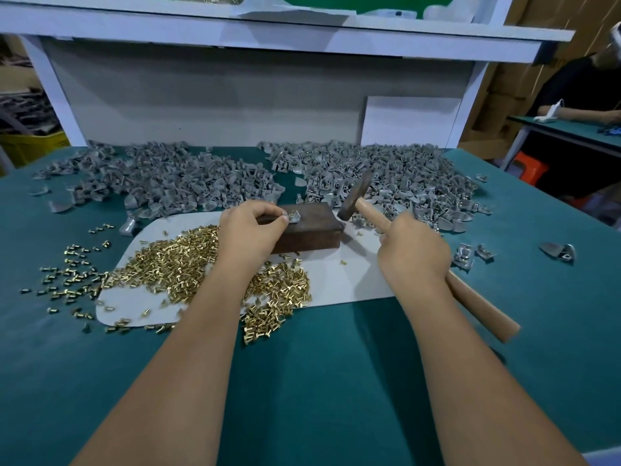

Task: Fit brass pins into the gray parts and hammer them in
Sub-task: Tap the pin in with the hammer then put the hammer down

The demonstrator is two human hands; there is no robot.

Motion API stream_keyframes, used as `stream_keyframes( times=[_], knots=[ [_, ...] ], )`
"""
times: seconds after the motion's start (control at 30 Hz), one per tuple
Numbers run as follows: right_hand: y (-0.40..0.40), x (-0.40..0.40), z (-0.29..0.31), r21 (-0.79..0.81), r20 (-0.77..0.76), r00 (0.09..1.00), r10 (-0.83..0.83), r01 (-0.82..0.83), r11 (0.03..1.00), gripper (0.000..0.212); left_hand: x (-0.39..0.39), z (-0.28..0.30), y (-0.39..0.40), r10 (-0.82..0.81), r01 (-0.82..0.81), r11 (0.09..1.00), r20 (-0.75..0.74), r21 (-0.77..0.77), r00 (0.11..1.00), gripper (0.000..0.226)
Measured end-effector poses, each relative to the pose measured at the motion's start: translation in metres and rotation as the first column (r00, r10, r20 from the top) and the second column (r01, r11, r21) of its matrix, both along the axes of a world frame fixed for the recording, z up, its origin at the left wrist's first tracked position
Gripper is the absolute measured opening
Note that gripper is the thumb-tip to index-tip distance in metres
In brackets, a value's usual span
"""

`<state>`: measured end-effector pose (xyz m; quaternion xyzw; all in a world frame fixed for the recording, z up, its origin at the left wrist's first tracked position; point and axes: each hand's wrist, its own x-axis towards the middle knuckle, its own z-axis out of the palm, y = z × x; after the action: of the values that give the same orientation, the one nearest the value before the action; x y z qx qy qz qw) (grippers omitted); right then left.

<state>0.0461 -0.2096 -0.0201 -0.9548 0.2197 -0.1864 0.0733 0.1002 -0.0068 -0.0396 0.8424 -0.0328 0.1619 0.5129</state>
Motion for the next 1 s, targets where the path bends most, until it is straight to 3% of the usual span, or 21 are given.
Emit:
stream_keyframes(
  times=[0.27, 0.47, 0.63, 0.8, 0.93, 1.0],
  knots=[
    [0.022, -0.018, 0.022, 0.064, 0.316, 0.938, 0.145, -0.174, 0.983, 0.016, -0.001, -0.003, -0.002, 0.046, -0.051, 0.993, 0.047, 0.103, 0.998, 0.011],
    [0.040, -0.024, 0.011, -0.040, 0.256, 0.936, 0.243, -0.241, 0.970, 0.017, -0.001, -0.002, -0.001, 0.035, -0.038, 0.995, 0.033, 0.087, 0.999, 0.011],
    [0.040, -0.031, 0.013, -0.111, 0.386, 0.892, 0.237, -0.210, 0.971, 0.048, -0.003, 0.000, -0.003, 0.048, -0.047, 0.993, -0.005, 0.107, 0.999, 0.008],
    [0.042, -0.029, 0.008, -0.159, 0.284, 0.915, 0.288, -0.251, 0.955, 0.046, -0.005, 0.002, -0.004, 0.068, -0.065, 0.994, -0.029, 0.093, 0.997, 0.012],
    [0.047, -0.030, 0.005, -0.159, 0.390, 0.873, 0.294, -0.251, 0.955, 0.048, -0.006, 0.002, -0.005, 0.074, -0.070, 0.992, -0.032, 0.107, 0.997, 0.017],
    [0.048, -0.031, 0.004, -0.178, 0.344, 0.889, 0.302, -0.254, 0.951, 0.048, -0.007, 0.002, -0.005, 0.076, -0.072, 0.991, -0.032, 0.109, 0.997, 0.023]
  ],
)
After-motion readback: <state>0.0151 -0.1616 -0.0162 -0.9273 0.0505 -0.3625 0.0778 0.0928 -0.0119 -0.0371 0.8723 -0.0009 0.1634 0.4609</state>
